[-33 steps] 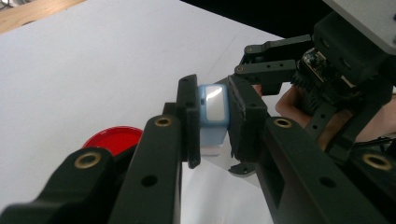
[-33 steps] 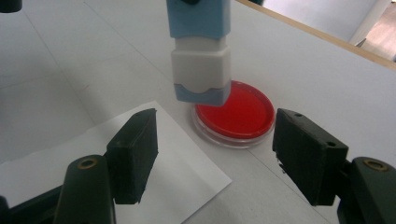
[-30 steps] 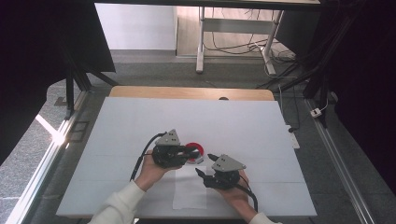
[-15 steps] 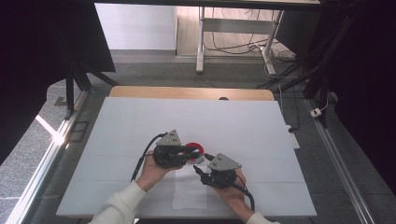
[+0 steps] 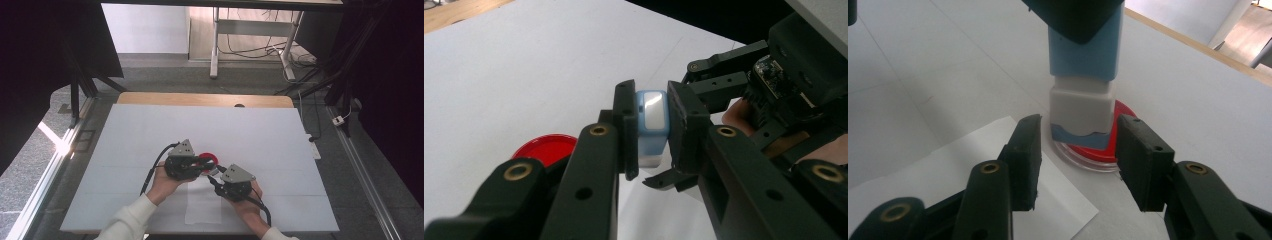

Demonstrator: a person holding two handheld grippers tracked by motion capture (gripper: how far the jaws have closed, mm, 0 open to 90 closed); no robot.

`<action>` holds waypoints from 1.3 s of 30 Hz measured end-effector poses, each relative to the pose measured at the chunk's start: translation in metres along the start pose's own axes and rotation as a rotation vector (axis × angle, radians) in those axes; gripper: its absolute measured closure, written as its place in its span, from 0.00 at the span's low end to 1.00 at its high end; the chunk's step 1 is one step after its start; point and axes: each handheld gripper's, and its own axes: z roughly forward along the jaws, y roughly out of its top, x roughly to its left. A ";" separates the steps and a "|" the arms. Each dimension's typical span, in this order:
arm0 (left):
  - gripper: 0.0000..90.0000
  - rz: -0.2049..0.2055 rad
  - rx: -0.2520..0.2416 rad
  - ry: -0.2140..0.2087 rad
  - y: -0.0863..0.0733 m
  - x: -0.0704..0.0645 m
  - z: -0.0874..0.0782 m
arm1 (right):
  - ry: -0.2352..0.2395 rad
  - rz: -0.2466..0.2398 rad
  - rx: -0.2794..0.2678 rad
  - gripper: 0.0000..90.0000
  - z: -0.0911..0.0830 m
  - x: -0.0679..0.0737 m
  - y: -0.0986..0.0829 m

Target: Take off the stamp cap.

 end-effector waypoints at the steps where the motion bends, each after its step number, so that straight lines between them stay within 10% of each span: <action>1: 0.84 -0.001 0.000 0.000 0.000 0.000 0.000 | -0.006 -0.005 0.009 0.60 0.000 0.000 0.000; 39: 0.84 -0.029 -0.002 0.018 -0.004 0.000 0.005 | -0.049 -0.074 0.048 0.71 0.005 0.003 -0.001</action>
